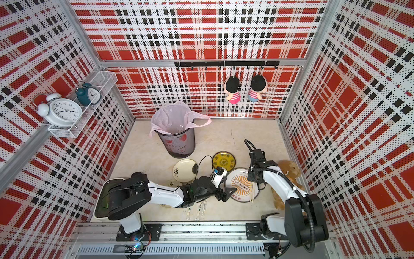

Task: Remove the packaging of disposable chopsticks
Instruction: Place the chopstick on the plate.

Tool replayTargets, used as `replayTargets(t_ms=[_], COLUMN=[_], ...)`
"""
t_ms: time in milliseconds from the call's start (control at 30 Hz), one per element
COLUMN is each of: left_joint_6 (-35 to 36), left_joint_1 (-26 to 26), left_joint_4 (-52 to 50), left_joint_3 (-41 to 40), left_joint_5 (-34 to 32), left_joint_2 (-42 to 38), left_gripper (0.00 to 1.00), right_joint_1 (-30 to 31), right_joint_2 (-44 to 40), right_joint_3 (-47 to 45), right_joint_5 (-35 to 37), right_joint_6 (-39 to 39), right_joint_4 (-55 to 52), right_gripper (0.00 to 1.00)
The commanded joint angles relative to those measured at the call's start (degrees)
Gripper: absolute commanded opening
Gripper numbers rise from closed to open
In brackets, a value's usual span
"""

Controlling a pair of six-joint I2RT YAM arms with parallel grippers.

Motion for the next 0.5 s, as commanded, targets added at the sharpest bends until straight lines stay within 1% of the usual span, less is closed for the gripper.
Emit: replayTargets(t_ms=[0,167,333,467], left_joint_6=[0.62,0.53,0.53,0.53], left_joint_1=[0.09,0.12,0.15,0.15], left_joint_4=[1.47,1.53,1.47,1.52], left_joint_3=[-0.41,-0.14,-0.14,-0.14], left_joint_5=[0.76,0.97,1.06,1.13], left_joint_2=[-0.59,-0.28,-0.48,-0.16], left_gripper=[0.91,0.91,0.91,0.91], right_joint_1=[0.37,2.37,2.42,2.37], right_joint_2=[0.06,1.14,1.86,4.31], right_joint_3=[1.64,1.91,1.81,2.58], right_joint_5=[0.56,1.65,1.16,1.73], right_joint_6=[-2.22,-2.92,-3.26,-3.10], right_joint_4=[1.01,1.38,2.38,2.18], right_gripper=[0.04,0.04,0.04,0.04])
